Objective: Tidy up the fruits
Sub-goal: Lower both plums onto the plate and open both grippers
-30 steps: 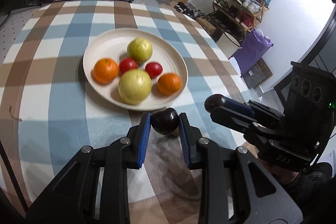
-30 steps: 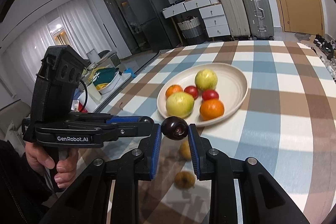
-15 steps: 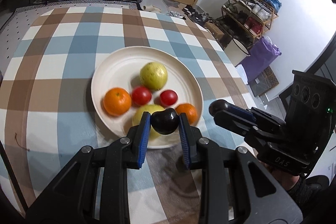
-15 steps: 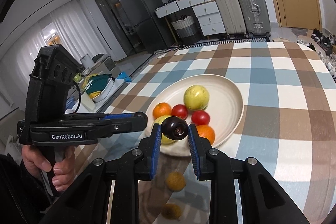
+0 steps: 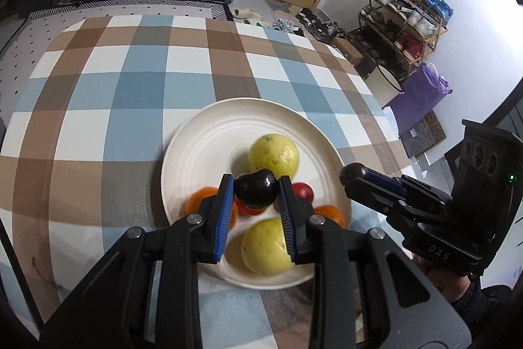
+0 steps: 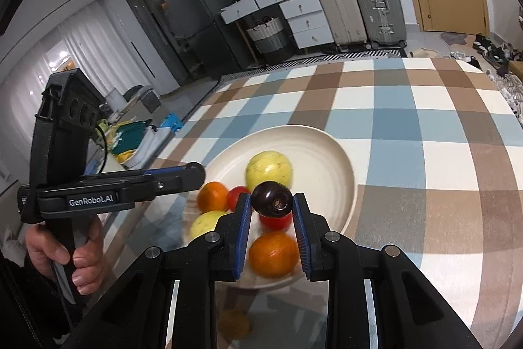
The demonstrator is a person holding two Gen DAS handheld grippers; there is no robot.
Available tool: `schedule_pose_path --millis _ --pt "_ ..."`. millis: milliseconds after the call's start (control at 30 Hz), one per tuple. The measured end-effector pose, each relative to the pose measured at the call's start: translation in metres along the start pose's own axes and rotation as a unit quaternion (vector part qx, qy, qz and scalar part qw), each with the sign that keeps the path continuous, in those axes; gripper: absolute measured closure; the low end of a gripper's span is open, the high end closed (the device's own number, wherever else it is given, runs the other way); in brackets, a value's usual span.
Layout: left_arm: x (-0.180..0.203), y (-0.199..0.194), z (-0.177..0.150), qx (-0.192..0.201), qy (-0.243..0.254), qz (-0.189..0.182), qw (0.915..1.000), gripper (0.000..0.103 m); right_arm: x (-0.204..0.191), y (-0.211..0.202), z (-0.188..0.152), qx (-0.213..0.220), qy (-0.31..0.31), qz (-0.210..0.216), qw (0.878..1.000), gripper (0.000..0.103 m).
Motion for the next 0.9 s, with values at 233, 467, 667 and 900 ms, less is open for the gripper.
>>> schedule_pose_path --millis 233,467,667,900 --pt "-0.007 0.021 0.005 -0.009 -0.008 0.004 0.9999 0.079 0.008 0.012 0.006 -0.005 0.004 -0.002 1.0 0.077" --pt "-0.008 0.031 0.009 -0.006 -0.009 0.01 0.9999 0.079 0.013 0.024 0.003 -0.015 0.01 -0.001 1.0 0.077" --pt "-0.004 0.024 0.012 0.004 -0.007 0.01 0.9999 0.076 0.016 0.024 0.003 -0.009 0.016 -0.005 1.0 0.057" --pt "0.0 0.006 0.007 0.015 -0.011 0.004 0.9998 0.074 0.013 0.004 0.009 0.016 0.017 -0.006 1.0 0.055"
Point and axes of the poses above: each gripper's, at about its wrist camera, not at the fingertips, and y roughly the way its jaws point, x to its right, z to its top, the point moved 10 cm from there along y, roughly the way its jaws point, and after that the axes turned 8 degrees about -x, right-handed, at the moved point
